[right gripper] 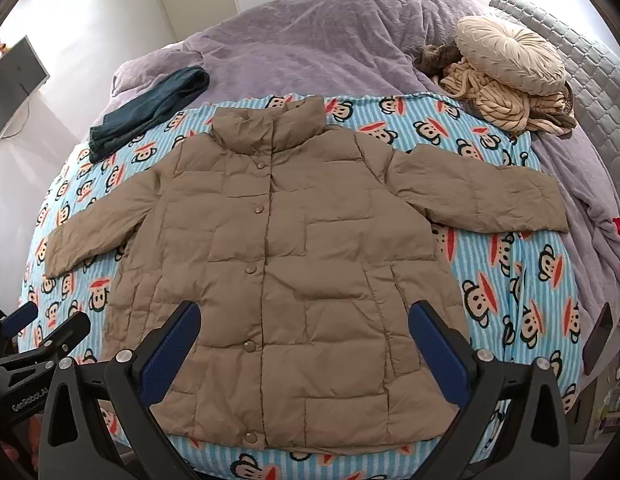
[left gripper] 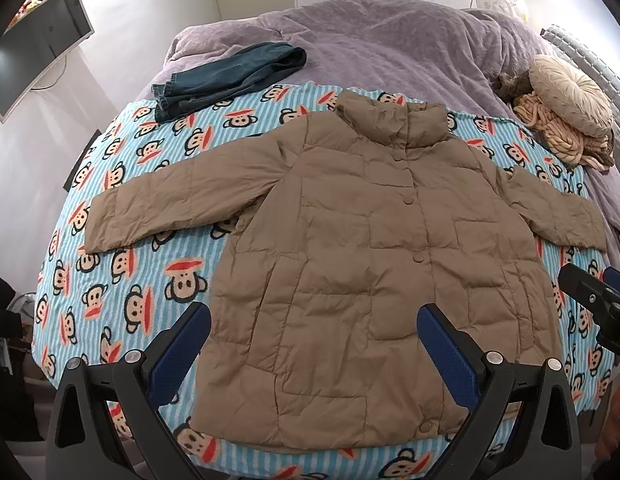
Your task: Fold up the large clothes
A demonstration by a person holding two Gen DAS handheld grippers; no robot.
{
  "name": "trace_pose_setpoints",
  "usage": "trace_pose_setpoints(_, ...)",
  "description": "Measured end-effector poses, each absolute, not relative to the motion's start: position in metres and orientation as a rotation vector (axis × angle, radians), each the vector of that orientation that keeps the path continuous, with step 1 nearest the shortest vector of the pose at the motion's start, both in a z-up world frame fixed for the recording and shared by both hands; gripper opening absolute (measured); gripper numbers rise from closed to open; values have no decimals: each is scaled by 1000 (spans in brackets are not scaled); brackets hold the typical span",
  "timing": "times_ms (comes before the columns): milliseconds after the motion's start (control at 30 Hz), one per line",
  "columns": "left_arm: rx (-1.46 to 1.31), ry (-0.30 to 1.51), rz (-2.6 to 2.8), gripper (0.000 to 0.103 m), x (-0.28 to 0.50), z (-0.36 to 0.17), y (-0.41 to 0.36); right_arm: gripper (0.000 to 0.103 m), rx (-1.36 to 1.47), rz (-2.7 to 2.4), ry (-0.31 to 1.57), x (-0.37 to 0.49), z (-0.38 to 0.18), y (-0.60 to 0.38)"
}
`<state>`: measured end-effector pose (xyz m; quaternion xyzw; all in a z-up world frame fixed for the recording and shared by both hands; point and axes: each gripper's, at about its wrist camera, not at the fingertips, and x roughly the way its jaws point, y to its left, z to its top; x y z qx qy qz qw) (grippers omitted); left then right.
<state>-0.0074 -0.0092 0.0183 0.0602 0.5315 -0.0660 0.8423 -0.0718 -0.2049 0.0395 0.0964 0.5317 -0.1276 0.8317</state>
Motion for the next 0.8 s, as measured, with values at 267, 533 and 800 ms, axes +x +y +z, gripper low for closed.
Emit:
trace_pose_setpoints(267,130,1132,-135,103,-6,15,-9,103,207,-272,1127,-72,37,-206)
trace_pose_setpoints(533,127,1132,-129,103,-6,14,-8,103,208,-273,1130,-71,34,-210)
trace_pose_setpoints(800,125,1135,-120,103,-5,12,-8,103,208,-273,1134,-67,32,-208)
